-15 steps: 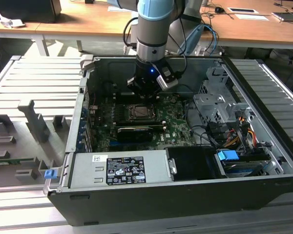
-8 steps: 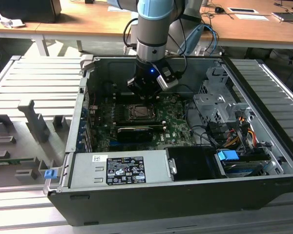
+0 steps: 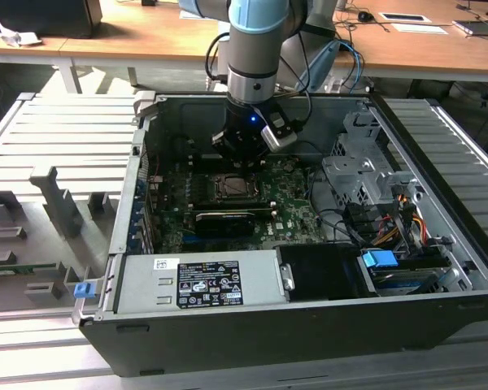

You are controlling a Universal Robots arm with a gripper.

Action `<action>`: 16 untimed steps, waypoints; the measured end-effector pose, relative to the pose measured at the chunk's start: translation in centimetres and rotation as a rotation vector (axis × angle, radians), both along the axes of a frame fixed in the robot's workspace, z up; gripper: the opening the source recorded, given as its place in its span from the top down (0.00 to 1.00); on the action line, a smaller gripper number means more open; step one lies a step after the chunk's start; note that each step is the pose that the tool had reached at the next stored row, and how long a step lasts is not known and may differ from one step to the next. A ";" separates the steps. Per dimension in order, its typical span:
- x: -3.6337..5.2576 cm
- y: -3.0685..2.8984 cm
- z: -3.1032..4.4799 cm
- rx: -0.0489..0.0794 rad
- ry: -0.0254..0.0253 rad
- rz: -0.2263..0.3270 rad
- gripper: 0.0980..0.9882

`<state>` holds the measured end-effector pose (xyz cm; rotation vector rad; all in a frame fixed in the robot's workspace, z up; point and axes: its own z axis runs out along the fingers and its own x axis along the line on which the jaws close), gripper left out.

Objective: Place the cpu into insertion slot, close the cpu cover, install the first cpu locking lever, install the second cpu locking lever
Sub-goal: 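Install the first cpu locking lever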

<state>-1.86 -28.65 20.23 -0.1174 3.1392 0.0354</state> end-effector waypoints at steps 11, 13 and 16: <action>0.04 0.01 1.87 0.062 -0.0001 0.000 0.99; 0.05 -0.08 1.87 0.062 -0.0001 0.000 0.99; 0.05 -0.37 1.87 0.062 0.0000 0.000 0.99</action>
